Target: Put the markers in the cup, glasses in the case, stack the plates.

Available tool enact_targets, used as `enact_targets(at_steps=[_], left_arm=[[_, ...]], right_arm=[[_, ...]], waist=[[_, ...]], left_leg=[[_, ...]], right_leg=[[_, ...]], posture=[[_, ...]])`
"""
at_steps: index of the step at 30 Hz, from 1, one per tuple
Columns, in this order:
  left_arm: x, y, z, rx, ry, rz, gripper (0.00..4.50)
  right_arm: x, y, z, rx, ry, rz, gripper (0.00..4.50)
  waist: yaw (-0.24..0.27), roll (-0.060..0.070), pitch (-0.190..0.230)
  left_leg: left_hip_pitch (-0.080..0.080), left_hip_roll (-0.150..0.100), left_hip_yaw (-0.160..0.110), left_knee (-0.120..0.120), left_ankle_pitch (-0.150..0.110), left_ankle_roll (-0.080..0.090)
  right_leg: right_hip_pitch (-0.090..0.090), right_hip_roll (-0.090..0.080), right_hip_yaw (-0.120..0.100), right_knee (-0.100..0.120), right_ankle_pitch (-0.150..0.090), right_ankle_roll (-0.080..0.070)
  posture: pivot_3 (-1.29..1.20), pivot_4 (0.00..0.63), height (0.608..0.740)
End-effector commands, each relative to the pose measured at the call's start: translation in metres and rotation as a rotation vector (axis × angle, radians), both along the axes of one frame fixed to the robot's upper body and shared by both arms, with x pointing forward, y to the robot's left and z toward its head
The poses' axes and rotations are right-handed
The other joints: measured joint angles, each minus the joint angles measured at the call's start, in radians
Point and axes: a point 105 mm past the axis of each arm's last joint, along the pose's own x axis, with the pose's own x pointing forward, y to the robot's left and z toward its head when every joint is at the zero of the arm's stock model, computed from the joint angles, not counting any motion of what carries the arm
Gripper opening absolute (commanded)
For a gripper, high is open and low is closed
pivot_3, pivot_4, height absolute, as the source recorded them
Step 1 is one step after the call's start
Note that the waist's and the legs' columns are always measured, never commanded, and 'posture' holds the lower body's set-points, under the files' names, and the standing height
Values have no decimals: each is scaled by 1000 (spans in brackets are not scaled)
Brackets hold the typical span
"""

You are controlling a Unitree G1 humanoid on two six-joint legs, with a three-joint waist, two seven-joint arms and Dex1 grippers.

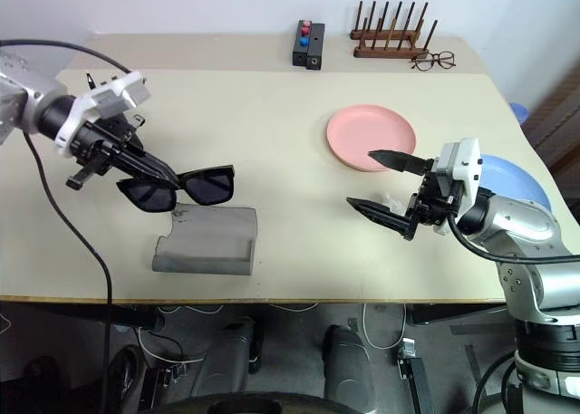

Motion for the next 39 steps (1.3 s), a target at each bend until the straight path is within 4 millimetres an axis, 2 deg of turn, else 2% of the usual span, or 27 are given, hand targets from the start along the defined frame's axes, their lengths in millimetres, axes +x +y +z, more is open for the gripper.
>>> enact_targets(at_steps=[1, 5, 10, 19, 28, 33, 39], left_arm=[[-10, -3, -2, -44, 25, -32, 52], [-11, 0, -18, -28, 30, -43, 52], [-6, 7, -32, 13, -1, -46, 52], [0, -12, -48, -36, -33, -142, 52], [15, -12, -66, 7, -67, -171, 52], [14, -20, -70, -60, -5, -153, 52], [10, -15, -86, -38, 60, -137, 52]], right_arm=[[-12, 13, 7, 6, -43, 74, 4500], [-17, 20, 4, 2, -40, 111, 4500], [-16, 20, 3, 2, -37, 105, 4500], [-13, 17, 2, 4, -35, 83, 4500], [-14, 13, 1, 1, -38, 54, 4500], [-14, 12, 1, 1, -37, 36, 4500], [-15, 10, 1, -3, -37, 24, 4500]], waist=[[-1, 0, 0], [0, 0, 0], [0, 0, 0], [0, 0, 0], [2, 0, 0], [1, 0, 0], [0, 0, 0]], left_leg=[[0, 0, 0, 0, 0, 0], [0, 0, 0, 0, 0, 0], [0, 0, 1, 0, 0, 0], [1, 0, 1, 1, 0, 0], [0, 0, 1, 1, 0, 0], [0, 0, 1, 1, 0, 0], [1, 0, 1, 1, 0, 0]], right_leg=[[0, 0, 0, 0, 0, 0], [0, 0, 1, 1, 0, 0], [0, 0, 1, 1, 0, 0], [0, 0, 1, 1, 0, -1], [0, 0, 1, 1, 1, -2], [0, 0, 1, 1, 1, -2], [0, 0, 1, 1, 1, -2]], posture=[[0, 150, 740], [0, 150, 740], [0, 150, 740], [0, 150, 740], [0, 150, 740], [0, 150, 740], [0, 150, 740]])
